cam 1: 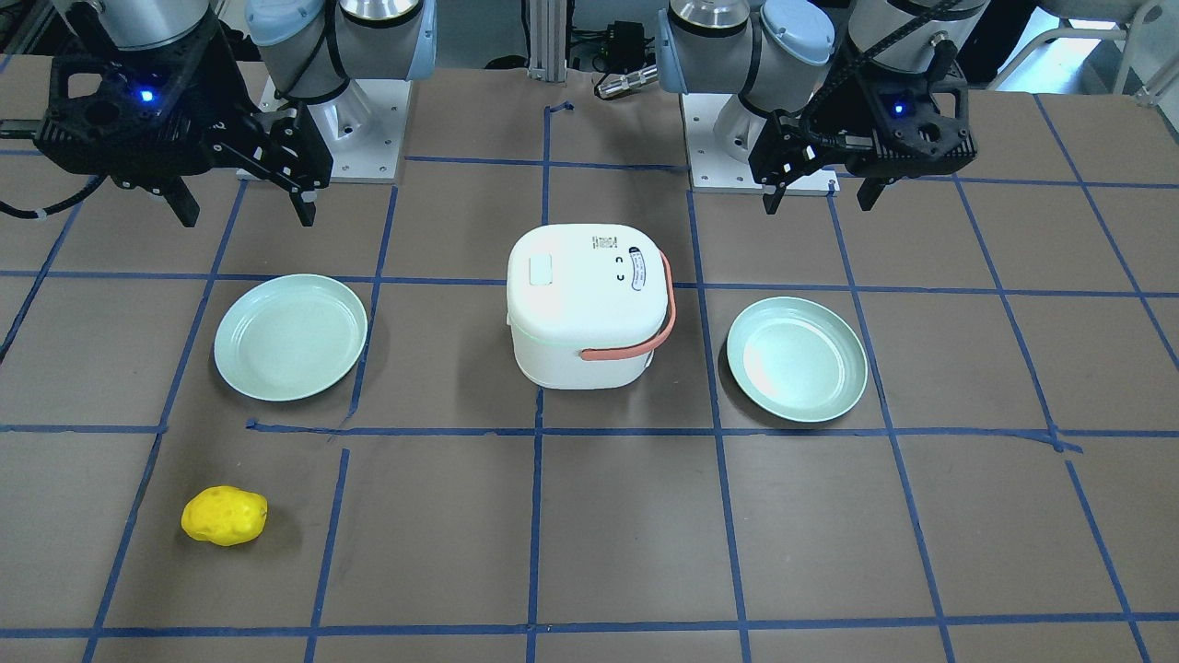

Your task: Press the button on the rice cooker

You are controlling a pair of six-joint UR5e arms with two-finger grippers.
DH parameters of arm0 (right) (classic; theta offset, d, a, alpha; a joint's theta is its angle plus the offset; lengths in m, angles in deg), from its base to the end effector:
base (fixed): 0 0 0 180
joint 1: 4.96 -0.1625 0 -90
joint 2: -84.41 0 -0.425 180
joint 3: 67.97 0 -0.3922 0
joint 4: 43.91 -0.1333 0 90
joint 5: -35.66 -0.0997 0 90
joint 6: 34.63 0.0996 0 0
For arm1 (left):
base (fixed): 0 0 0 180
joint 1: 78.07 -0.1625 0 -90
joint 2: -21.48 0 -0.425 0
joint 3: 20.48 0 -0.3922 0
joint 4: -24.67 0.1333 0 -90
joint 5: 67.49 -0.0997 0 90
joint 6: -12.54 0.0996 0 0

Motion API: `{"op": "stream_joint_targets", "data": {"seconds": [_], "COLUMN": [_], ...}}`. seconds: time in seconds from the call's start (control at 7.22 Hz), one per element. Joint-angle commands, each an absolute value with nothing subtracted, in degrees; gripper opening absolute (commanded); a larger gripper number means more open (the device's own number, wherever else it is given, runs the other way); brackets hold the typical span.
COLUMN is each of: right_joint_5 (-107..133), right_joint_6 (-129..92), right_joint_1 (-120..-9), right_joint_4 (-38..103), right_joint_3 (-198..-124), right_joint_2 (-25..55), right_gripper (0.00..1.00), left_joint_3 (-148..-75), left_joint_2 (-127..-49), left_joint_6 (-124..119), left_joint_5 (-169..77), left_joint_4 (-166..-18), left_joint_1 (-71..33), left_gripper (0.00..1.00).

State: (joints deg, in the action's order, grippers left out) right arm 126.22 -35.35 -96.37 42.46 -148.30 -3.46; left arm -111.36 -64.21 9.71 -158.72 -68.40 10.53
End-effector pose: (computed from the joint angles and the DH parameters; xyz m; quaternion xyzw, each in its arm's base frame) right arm 0.1449 -0.5075 0.5461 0.0184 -0.9992 0.0341 0.0047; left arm -0.1199 -0.4629 0.5108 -0.0369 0.9993 -0.0033 0.0107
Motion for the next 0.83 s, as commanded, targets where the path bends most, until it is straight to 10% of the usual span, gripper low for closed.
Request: {"op": "stream_joint_targets", "data": {"seconds": [0.0,0.42,0.69], "right_joint_5": [126.2,125.1,122.7], "right_joint_6": [-35.3,-34.8,-34.5], "right_joint_1": [-96.4,-96.8,-97.0], "right_joint_4": [42.4,44.1,43.6], "right_joint_3": [-148.3,-148.0,-147.3], "right_joint_2": [-3.5,-3.5,-3.6], "right_gripper": [1.00,1.00,0.56], "left_joint_3": [-111.4,-111.4,-111.4], "left_joint_2": [-64.2,-64.2,-64.2], "left_joint_6": [9.6,9.6,9.6], "left_joint_5": [-158.7,-158.7,-158.7], "left_joint_4": [-68.4,-68.4,-68.4], "left_joint_1": [10.5,10.5,10.5], "left_gripper": [1.00,1.00,1.00]}}
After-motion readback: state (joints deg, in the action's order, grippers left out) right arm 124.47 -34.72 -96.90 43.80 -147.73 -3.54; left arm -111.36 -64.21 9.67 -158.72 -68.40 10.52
